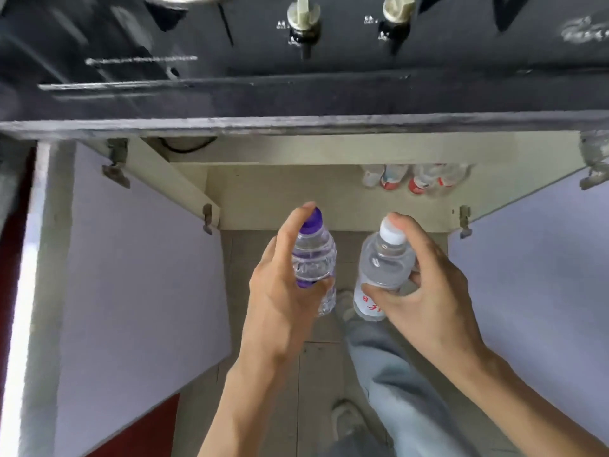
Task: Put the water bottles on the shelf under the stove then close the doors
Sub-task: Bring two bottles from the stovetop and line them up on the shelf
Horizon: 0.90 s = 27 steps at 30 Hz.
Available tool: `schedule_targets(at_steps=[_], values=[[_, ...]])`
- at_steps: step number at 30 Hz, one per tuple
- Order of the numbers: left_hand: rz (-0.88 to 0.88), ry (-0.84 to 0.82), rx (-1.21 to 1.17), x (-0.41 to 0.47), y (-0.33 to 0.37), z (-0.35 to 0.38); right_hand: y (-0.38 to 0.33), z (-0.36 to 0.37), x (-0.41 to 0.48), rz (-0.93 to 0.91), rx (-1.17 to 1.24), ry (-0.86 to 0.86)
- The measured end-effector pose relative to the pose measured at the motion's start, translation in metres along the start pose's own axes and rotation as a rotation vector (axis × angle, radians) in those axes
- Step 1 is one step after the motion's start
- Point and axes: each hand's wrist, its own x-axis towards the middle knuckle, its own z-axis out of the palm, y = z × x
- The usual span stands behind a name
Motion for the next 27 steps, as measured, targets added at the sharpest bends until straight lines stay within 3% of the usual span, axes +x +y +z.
schedule_targets(at_steps=[16, 27], values=[[0.091, 0.069, -0.055, 0.084, -0.184, 0.125, 0.187, 0.132, 0.073, -0.193, -0.056, 0.092], [0.301, 0.120, -0.069, 0.195, -0.276, 0.188, 0.306, 0.201, 0.177, -0.275, -0.034, 0.176]])
